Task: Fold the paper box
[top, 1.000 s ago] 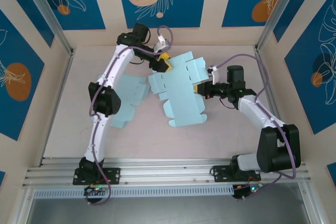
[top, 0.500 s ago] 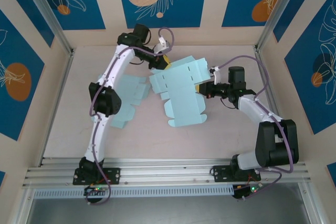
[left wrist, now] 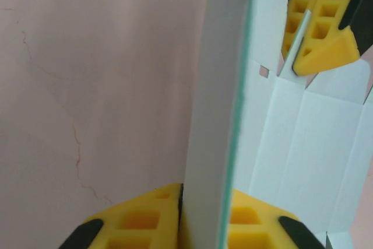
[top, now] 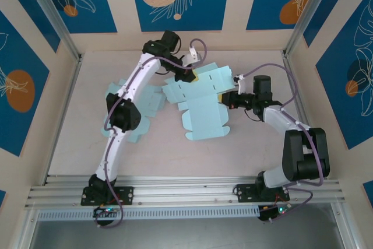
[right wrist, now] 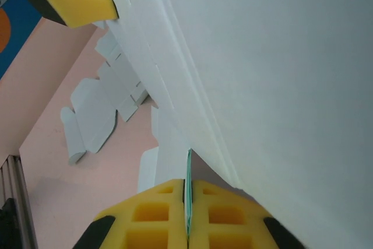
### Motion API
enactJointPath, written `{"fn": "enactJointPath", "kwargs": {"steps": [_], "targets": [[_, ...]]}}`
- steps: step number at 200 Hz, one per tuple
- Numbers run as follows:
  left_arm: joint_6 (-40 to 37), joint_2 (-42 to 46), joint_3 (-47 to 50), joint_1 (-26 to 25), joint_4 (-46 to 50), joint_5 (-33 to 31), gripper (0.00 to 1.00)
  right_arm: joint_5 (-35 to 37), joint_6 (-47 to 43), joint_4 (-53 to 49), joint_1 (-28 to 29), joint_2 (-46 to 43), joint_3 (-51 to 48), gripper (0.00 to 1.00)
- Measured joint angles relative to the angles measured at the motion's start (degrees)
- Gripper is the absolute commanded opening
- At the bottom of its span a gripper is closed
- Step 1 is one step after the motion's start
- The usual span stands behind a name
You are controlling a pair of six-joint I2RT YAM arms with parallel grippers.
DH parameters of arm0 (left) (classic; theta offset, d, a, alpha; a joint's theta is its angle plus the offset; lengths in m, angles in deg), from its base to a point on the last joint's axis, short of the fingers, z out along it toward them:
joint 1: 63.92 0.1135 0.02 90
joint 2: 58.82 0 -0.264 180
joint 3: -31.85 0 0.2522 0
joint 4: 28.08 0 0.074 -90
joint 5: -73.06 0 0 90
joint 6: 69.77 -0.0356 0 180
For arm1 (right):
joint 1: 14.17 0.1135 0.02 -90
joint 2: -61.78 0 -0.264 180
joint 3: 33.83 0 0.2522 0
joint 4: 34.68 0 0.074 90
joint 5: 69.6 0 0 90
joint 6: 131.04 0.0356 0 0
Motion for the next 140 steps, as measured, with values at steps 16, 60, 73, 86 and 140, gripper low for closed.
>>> {"fn": "enactJointPath", "kwargs": {"steps": [16, 60, 73, 86, 140], "targets": [[0.0, 0.0, 0.0, -0.22, -0.04, -0.92, 0.12, 1.01, 0.0, -0.02, 0.02, 0.35, 0.0, 0.01], [0.24, 0.0, 0.02, -2.8, -0.63, -9.73, 0.03, 7.48, 1.7, -2.29, 0.96, 1.18, 0.42, 0.43], [0.28, 0.02, 0.44, -3.96, -2.93, -15.67, 0.02, 9.94, 2.43, -3.82, 1.09, 1.11, 0.57, 0.53], [0.31, 0.31, 2.05, -4.83, -5.42, -20.46, 0.03, 13.05, 3.89, -5.92, 1.09, 0.46, 0.5, 0.61], [-0.74, 5.09, 17.73, -7.23, -16.26, -32.22, 0.07, 20.7, 11.54, -13.11, -4.44, -7.82, 0.63, 0.69]]}}
